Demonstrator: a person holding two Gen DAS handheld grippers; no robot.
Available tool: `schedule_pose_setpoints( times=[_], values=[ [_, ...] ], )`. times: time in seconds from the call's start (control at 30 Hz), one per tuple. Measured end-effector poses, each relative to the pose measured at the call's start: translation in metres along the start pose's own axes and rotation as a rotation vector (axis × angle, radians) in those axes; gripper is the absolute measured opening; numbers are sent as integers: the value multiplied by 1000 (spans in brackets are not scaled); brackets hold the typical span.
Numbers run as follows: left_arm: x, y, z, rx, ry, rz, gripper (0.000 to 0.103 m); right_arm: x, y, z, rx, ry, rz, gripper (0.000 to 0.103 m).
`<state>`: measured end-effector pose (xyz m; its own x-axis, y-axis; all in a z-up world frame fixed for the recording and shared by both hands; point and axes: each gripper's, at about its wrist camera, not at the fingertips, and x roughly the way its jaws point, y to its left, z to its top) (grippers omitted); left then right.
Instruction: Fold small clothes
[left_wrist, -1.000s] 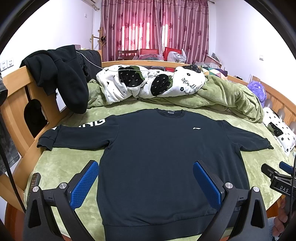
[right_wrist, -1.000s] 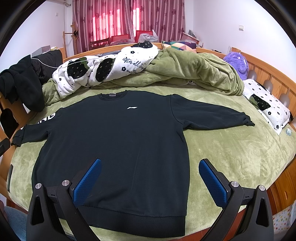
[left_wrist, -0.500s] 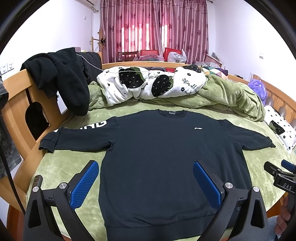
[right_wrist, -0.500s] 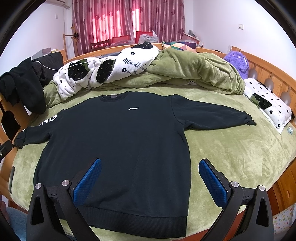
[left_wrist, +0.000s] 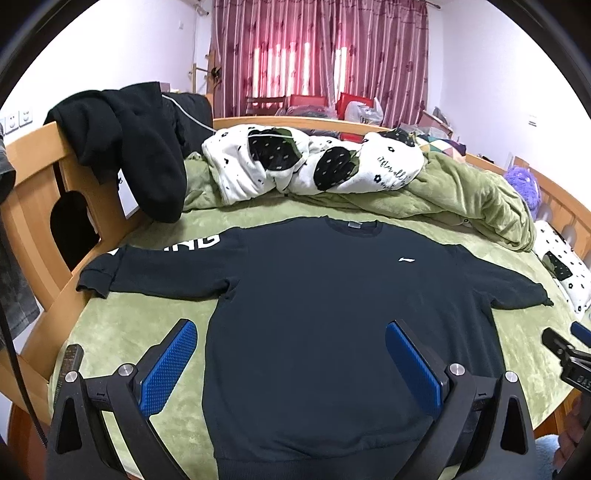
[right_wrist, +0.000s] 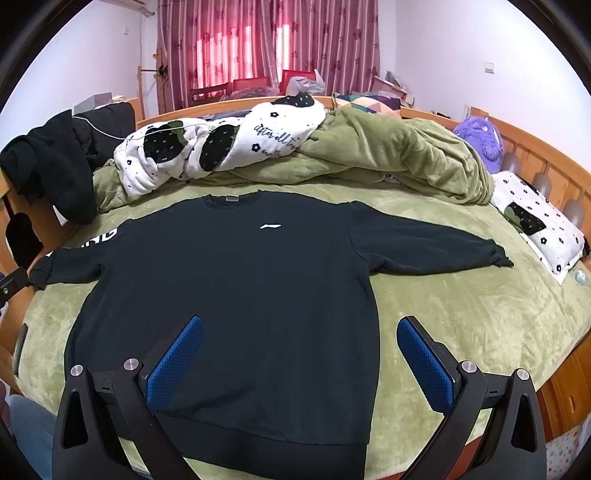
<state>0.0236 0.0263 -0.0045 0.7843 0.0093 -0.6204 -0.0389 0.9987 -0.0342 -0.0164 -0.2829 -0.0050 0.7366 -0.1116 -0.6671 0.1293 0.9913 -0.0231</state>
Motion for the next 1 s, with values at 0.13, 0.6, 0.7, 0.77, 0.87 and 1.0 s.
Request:
schedule_pose_setpoints(
  times=[0.13,0.6,0.7,0.77,0.87,1.0],
  values=[
    [23,-3,1,28,11,46,102,7,6,10,-17,-15,5,103],
    [102,71,41,-4,45,152,102,68,30,41,-4,9,66,103],
    [130,98,45,1,70,185,102,89,45,46,8,23,82,103],
    [151,116,44,16,96,225,102,102,55,49,18,32,95,103],
    [179,146,39,9,139,252,102,125,75,51,21,52,115,103],
    [214,192,28,-34,180,271,102,153,106,50,-18,71,117,103]
  ],
)
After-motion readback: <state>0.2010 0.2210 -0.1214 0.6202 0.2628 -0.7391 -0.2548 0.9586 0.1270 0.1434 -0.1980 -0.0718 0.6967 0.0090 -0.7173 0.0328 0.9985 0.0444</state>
